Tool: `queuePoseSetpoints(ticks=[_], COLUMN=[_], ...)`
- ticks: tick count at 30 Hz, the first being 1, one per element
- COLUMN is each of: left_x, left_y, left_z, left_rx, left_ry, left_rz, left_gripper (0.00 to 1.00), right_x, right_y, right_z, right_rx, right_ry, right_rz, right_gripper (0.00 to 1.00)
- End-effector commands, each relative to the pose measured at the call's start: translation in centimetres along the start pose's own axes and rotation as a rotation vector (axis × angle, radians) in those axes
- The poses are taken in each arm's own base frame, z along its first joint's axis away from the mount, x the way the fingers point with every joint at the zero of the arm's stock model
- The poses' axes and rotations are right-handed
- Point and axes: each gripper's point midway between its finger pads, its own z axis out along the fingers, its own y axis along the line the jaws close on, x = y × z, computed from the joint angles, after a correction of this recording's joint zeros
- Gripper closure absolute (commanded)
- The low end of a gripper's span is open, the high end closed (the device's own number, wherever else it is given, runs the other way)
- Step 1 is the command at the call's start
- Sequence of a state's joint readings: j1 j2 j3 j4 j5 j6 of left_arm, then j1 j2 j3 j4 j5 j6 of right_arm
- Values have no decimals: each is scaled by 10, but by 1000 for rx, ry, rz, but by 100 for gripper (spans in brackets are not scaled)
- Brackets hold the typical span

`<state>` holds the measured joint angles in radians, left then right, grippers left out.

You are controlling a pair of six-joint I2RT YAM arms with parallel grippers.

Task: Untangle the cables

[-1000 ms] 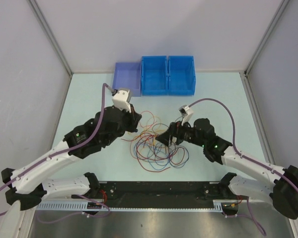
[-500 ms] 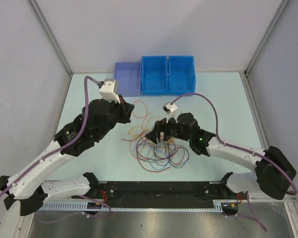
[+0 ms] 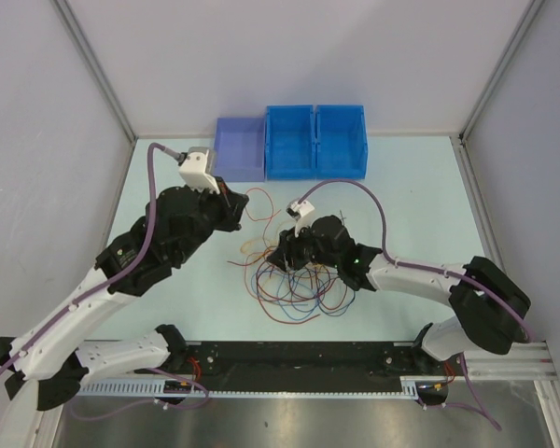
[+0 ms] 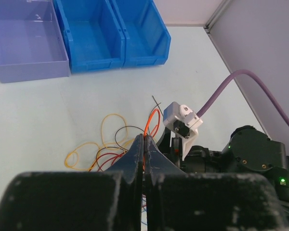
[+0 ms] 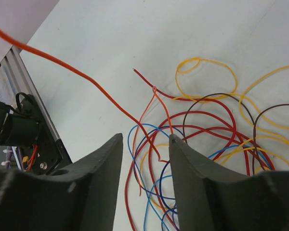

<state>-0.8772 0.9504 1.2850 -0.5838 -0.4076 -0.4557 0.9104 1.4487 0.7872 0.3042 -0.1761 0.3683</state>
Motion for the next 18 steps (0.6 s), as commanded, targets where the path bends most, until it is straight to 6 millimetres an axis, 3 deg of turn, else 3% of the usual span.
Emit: queuePoseSetpoints(ticks=[1,5,7,8,9,12,13,16,18], left_x=[-25,-27,-27,-25,-25,-13,-8,14,33], left_y=[-7,-6,-6,-4,-3,3,5,12,15], left_z=[-9,-11,-11,-11,-11,-9,-9,-8,-6], left_rx=[36,38,36,31,28,12,7,-1,12], left_ry=[-69,-74,-75,-72,-73,-48,-40,-4,21], left_rz=[-45,-50,-51,-49,-50,-40,-39,-58,-73], left_gripper=[100,100,100,100,100,77,54,24,18], right_x=[-28,-25,-24,-30,-32,-57,-68,-109,-135], right_y=[7,5,6,9,10,16,16,23,27], right_z=[8,12,14,14,13,3,-2,-28,-50], right_rx=[0,4,0,-8,-1,23,44,69,69], right_ry=[-82,-69,-60,-70,-66,-105,-128,-213,-275], right_rz=[-27,-28,-28,-31,-29,-36,-39,-41,-35], right_gripper=[57,69,85,98,100,100,100,100,100])
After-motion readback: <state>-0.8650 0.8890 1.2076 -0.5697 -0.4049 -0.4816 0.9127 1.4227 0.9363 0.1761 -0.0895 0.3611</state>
